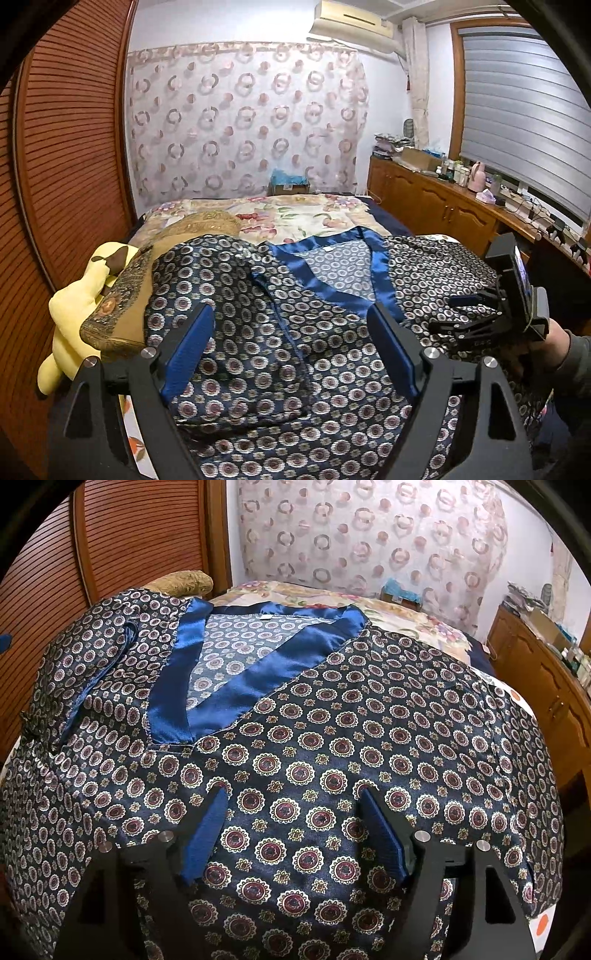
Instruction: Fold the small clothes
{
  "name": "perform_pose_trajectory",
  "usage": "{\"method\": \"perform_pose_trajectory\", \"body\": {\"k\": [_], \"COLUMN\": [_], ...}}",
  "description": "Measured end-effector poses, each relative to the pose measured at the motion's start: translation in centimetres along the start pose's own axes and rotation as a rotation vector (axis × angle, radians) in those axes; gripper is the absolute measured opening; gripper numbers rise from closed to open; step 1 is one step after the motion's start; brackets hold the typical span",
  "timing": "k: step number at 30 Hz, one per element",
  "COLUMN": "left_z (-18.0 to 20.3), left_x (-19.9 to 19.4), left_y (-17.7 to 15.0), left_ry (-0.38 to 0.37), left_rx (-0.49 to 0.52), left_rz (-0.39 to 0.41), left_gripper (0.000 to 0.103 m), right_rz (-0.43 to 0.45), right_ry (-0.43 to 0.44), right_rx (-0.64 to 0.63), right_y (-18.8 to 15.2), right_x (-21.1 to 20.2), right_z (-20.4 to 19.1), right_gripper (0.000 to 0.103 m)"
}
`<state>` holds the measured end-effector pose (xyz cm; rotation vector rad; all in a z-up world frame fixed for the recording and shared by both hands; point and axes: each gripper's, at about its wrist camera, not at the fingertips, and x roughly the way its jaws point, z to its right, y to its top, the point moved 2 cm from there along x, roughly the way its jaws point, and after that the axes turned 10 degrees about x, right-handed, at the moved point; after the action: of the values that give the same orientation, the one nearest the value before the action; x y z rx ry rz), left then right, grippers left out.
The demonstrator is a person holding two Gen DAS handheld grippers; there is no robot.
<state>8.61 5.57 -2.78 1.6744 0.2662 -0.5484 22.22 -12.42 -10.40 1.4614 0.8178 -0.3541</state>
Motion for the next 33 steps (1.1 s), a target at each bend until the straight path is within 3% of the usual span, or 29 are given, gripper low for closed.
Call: {"method": "perform_pose_trajectory", "body": {"k": [6,12,17,26,29,33], "left_z": [1.6,3.6,4.5,5.8,6.3,6.9], "left_x": [0.0,0.5,1.1,2.2,2.1,2.0], "left_y": [-0.5,-1.2,-1.8,-2.4,-2.4,-2.4], "left_ry": [-0.039,-0.069,-0.089,-0.122,-0.135,-0.145], "left_rx": [-0.001,0.016,0.018,0.027,0.029,0.043], "left_rz": [0.000,-0.009,-0.022,-0.065,-0.065,-0.068], "left_gripper": [0.085,0.085,0.085,0.085,0.085,0.085], "right_rz": [0.065,0.164,0.188,0.119,0.096,0.051], "right_ry": [0.050,-0.017,-0.097,-0.169,-0.149,-0.128], "right_rx": [0.071,0.117,0.166,0.327,0.387,0.443], "right_y": [-0.3,-1.2,-2.9,-6.6,-7.4,-7.9], "right_x": [-3.0,-8.1,-10.9,-10.8,-10.4,-9.5], "right_z": [2.3,7.3,12.8,21.7,23.5,25.0], "right_gripper": [0.076,0.076,0.076,0.070,0.069,0.060]}}
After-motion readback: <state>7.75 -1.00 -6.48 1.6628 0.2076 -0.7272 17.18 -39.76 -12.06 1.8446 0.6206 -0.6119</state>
